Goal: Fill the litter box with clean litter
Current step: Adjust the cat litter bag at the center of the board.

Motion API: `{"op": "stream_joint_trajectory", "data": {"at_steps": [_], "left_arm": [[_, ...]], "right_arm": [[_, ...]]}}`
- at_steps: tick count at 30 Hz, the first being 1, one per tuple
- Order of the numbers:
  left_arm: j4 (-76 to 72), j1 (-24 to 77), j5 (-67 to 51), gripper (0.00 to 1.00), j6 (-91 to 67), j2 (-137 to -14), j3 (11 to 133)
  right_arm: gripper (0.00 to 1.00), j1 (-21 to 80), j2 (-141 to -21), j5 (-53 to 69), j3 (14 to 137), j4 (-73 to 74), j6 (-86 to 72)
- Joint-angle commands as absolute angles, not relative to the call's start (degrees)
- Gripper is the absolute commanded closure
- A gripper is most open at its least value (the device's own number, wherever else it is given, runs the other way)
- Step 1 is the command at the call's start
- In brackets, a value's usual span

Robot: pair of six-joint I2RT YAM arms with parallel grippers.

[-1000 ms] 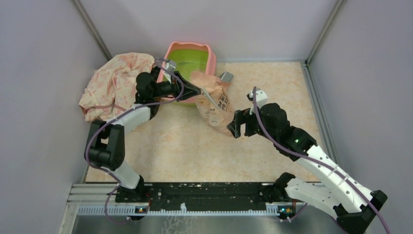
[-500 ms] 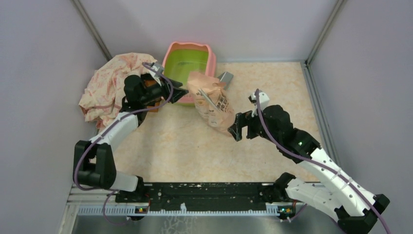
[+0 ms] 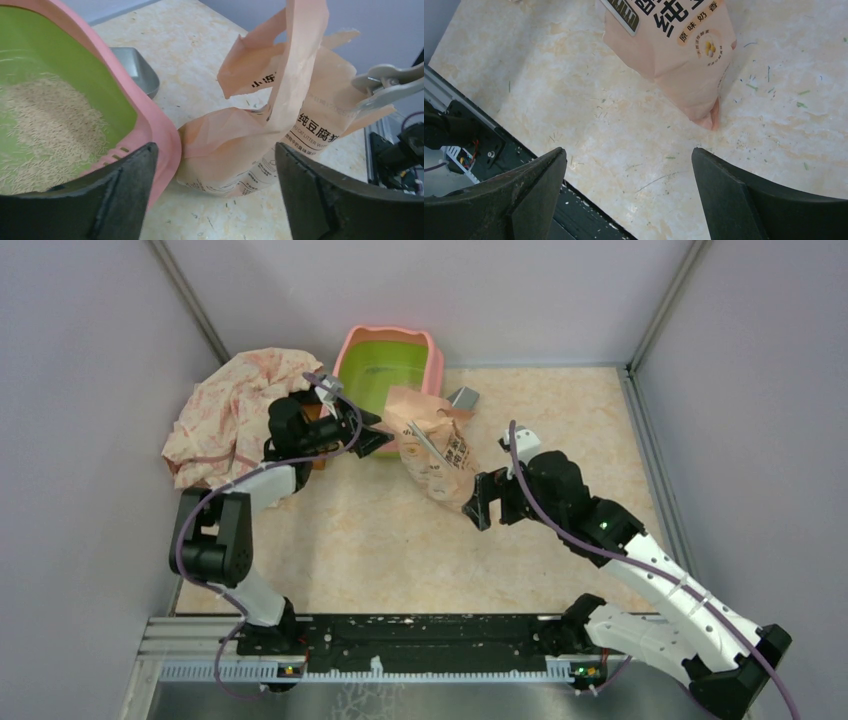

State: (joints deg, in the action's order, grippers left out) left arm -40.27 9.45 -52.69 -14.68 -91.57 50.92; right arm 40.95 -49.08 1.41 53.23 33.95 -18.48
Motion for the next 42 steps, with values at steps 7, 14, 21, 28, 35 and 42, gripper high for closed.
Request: {"op": "stream_joint_trajectory", "data": {"at_steps": [7,14,21,28,35,42], "left_arm": [[-70.3,9.1,-66.9,0.01,-33.9,-103.0,56.3],[-82.7,9.5,-70.7,0.01,-43.8,-105.5,56.9],[-78.7,12.1,-70.3,0.03,-39.7,-107.3,59.3],[-65.1,14.9,-67.8,0.2,-28.5,-108.4,62.4],[-62.6,15.8,-68.7,1.0,-28.5,-109.9,64.4],[-44.3,17.6,-66.3,1.0,-18.9,-102.5,62.8]], "right_arm": [[0.04,39.4,-50.7,2.6,54.2,31.0,-17.0],[0.03,38.7,-51.2,3.8,53.3,30.2,-16.9],[0.03,38.1,-51.4,4.6,52.9,30.3,-17.0],[0.03,37.6,-51.0,5.4,52.3,30.3,-17.2],[0.03,37.2,-50.5,5.6,51.8,30.5,-17.1],[0.03,36.0,-49.8,5.5,49.7,30.1,-18.8]]}}
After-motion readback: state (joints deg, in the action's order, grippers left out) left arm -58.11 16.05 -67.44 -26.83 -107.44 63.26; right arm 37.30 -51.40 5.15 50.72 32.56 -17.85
